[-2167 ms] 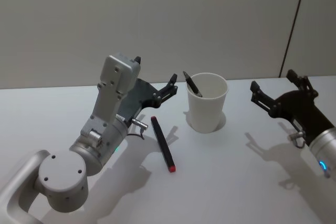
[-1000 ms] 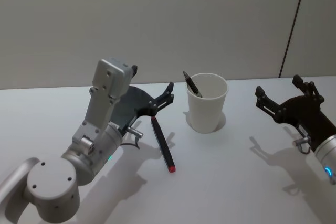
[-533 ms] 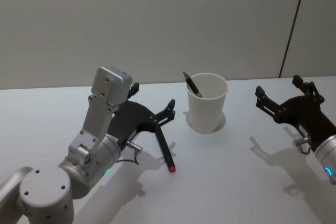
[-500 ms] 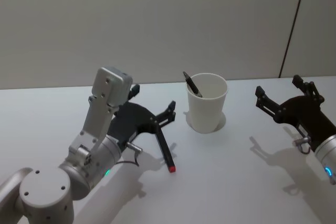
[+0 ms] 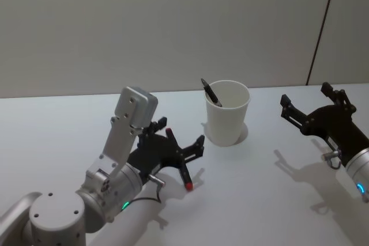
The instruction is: Place the pen into the pen holder.
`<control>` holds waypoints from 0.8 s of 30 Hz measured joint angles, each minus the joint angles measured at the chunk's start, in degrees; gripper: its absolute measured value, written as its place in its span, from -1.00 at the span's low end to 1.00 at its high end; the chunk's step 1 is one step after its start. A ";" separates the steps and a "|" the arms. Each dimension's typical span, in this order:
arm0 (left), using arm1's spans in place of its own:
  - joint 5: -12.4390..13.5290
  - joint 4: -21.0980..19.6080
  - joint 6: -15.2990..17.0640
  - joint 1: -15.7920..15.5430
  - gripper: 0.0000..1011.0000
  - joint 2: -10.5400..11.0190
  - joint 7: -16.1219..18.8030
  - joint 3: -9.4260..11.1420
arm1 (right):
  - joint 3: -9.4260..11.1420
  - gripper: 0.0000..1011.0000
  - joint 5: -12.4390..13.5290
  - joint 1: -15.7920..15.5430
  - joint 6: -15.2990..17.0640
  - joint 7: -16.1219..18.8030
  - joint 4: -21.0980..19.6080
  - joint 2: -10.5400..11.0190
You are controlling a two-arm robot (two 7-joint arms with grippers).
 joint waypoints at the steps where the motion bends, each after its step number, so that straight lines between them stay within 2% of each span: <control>1: -0.07 0.11 0.26 0.00 0.98 -0.10 -0.11 0.05 | 0.00 0.98 0.00 0.00 0.00 0.00 0.00 0.00; 14: -0.57 2.44 3.92 -0.75 0.98 -2.44 -0.85 0.99 | 0.00 0.98 0.00 0.00 0.00 0.00 0.00 0.00; 24: -1.13 3.54 6.39 -0.97 0.98 -3.98 1.12 1.42 | 0.00 0.98 0.01 0.00 0.00 0.00 0.00 0.00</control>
